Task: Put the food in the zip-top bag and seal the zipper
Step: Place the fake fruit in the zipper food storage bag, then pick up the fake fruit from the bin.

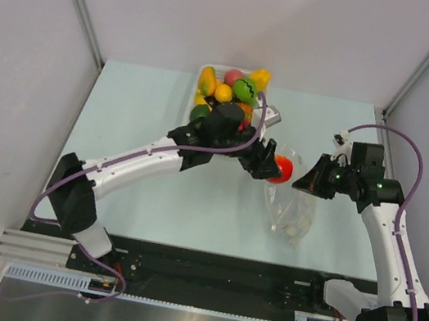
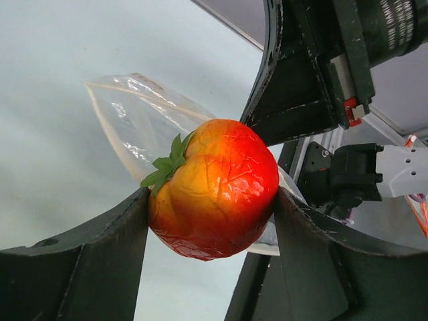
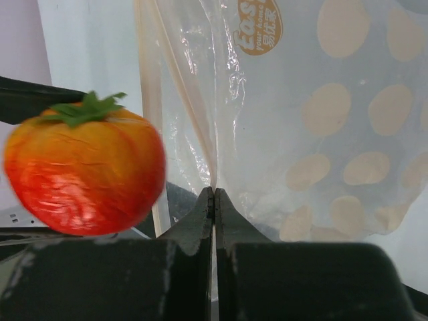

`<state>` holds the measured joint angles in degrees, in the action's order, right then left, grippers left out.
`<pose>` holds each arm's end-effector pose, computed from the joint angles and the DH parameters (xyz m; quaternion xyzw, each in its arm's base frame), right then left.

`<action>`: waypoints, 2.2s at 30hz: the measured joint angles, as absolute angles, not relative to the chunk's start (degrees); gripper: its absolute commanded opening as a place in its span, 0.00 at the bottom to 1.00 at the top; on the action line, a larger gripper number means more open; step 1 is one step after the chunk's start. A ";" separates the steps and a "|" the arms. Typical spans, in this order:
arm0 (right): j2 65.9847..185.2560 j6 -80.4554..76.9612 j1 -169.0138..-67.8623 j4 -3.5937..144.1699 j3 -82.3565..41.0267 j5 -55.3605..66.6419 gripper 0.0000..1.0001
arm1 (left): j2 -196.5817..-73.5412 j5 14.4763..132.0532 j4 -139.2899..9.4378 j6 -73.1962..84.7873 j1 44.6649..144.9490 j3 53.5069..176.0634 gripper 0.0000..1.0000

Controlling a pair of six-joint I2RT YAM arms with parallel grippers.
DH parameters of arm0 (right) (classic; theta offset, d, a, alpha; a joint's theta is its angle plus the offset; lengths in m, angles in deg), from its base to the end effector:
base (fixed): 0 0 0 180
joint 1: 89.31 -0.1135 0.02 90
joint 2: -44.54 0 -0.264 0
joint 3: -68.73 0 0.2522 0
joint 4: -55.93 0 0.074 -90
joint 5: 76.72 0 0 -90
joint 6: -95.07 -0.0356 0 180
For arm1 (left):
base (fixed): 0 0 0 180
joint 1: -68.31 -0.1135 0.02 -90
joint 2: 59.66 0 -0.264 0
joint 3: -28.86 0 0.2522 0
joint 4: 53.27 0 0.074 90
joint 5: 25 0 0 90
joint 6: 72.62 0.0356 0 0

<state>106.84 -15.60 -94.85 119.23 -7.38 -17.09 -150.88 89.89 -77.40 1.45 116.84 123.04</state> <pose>0.2075 0.0382 0.3278 0.0293 0.9095 0.3151 0.2697 0.2382 -0.2921 0.3521 0.3430 0.7390 -0.4447 0.3720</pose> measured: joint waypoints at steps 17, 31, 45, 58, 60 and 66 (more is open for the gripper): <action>106.84 -11.55 -90.57 122.60 -9.93 -21.42 0.00 | -157.15 86.08 -83.19 3.99 119.05 123.93 1.00; 106.84 -10.94 -89.93 122.93 -10.15 -23.54 0.00 | -158.00 79.13 -80.85 13.93 102.37 129.36 1.00; 106.84 -14.37 -90.00 121.37 -10.37 -28.37 0.00 | -174.87 72.95 -82.62 24.05 99.55 134.49 0.91; 107.63 -13.83 -90.00 120.43 -10.37 -28.08 0.00 | -167.97 79.57 -82.34 18.92 99.16 133.62 0.57; 107.65 -13.28 -89.61 120.87 -10.37 -27.65 0.00 | -163.60 82.41 -81.64 15.92 99.33 133.05 0.58; 107.52 -13.00 -88.43 121.85 -10.37 -26.49 0.00 | -151.42 88.90 -76.85 9.63 106.63 132.35 0.60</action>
<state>107.52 -13.00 -88.43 121.85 -10.37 -26.49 -151.42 88.90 -76.85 9.63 106.63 132.35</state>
